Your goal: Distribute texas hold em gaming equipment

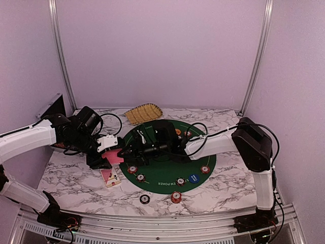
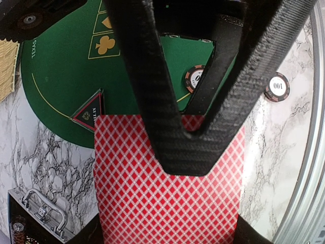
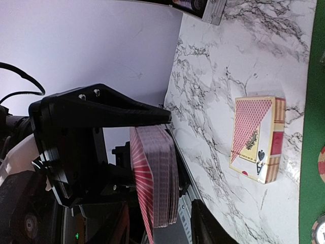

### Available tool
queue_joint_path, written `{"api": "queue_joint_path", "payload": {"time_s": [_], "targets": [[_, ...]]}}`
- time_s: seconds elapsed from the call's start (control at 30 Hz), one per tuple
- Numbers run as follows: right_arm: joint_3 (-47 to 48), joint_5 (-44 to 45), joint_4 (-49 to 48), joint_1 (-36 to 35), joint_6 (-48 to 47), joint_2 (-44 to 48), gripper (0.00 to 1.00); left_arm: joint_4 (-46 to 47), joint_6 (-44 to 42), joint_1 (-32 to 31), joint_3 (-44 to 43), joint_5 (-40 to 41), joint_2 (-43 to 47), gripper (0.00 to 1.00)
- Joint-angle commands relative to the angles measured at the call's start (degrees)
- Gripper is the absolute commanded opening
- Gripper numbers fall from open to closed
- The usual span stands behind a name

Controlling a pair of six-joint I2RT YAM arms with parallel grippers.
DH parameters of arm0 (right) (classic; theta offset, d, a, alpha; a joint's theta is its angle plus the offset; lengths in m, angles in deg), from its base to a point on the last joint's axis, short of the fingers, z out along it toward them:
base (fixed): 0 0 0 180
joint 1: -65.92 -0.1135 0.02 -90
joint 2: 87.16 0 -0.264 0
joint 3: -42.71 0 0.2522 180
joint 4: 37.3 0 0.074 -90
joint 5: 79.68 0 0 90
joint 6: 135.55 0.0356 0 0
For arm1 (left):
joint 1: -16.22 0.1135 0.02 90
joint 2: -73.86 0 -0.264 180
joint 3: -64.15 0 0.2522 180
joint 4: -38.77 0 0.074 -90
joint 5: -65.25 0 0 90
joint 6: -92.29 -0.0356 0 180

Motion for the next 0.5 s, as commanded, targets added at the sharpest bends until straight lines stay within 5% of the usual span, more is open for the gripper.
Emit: {"api": "queue_joint_path", "payload": {"time_s": [0.0,0.47], "targets": [[2.2,-0.5,0.1,0.0,-0.3,1.1,0.38,0.3,0.6,-0.2,0.1,0.3,0.8,0.15],[1.8,-1.6,0.2,0.2,-0.4,1.4,0.03,0.4,0.6,-0.1,0.5,1.5,0.4,0.11]]}}
